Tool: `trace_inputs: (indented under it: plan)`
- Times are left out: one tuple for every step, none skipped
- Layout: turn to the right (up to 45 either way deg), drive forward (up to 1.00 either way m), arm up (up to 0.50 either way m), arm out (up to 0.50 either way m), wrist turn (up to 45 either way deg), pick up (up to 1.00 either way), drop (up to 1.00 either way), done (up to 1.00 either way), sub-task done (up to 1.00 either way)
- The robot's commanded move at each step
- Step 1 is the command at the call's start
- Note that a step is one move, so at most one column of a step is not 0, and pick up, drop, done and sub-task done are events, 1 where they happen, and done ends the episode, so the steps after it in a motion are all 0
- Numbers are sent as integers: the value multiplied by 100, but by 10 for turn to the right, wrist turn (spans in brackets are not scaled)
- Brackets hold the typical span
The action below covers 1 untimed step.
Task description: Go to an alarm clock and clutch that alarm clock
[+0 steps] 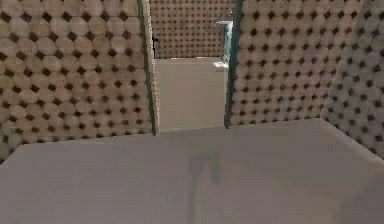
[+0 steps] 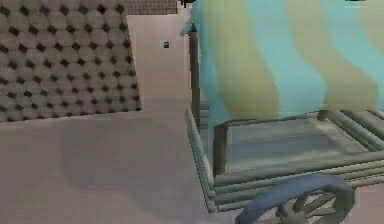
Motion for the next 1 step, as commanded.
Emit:
trace_inputs:
  plan:
    - [0, 100, 0, 0, 0, 0, 0, 0, 0]
